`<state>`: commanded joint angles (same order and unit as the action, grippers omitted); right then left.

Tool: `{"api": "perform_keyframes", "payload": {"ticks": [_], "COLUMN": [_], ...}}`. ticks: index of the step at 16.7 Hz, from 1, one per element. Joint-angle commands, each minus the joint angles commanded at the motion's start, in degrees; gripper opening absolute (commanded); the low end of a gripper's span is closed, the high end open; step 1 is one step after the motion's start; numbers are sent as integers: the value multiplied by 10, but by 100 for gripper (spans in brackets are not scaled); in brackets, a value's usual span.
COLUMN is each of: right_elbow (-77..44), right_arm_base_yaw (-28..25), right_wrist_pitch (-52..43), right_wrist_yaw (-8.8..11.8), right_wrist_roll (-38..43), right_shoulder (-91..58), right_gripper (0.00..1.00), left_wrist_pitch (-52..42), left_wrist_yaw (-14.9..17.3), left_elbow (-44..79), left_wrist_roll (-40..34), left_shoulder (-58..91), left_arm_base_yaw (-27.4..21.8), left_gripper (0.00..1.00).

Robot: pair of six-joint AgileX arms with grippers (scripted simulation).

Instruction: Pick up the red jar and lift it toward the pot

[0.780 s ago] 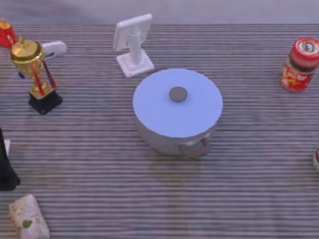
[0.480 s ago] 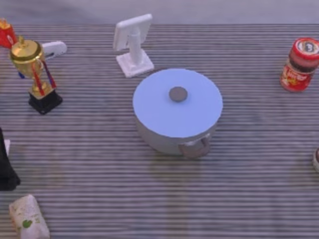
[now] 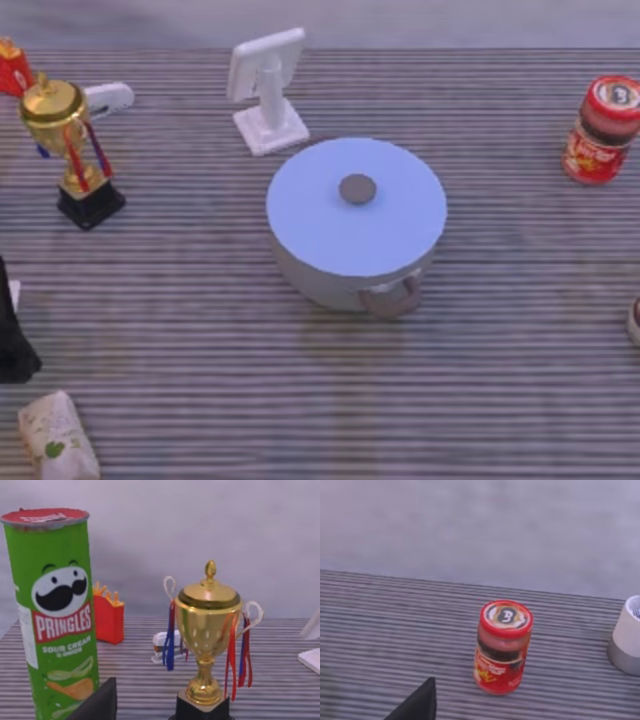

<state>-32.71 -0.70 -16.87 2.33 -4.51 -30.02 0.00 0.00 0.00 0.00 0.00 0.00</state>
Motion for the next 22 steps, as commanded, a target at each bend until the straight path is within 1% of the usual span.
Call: {"api": "perform_keyframes", "payload": {"ticks": [15,19,22], "right_elbow": [-866,-1054,-1157], "right_arm_base_yaw": [12,14,15], "right_wrist_pitch": [-482,-581,-633], "right_wrist_yaw": [25,29,30], "right_wrist_roll": [-163,-202,-224], "right_shoulder": [-862,-1049,-1152], "right_gripper": [100,100,100], "left_wrist_pitch": [0,0,0], "left_wrist_yaw": [0,0,0], "left_elbow": [0,0,0], "left_wrist_roll": [0,0,0], "left_shoulder": [0,0,0], "left_arm_base_yaw": [0,0,0], "left_gripper": [100,100,100]}}
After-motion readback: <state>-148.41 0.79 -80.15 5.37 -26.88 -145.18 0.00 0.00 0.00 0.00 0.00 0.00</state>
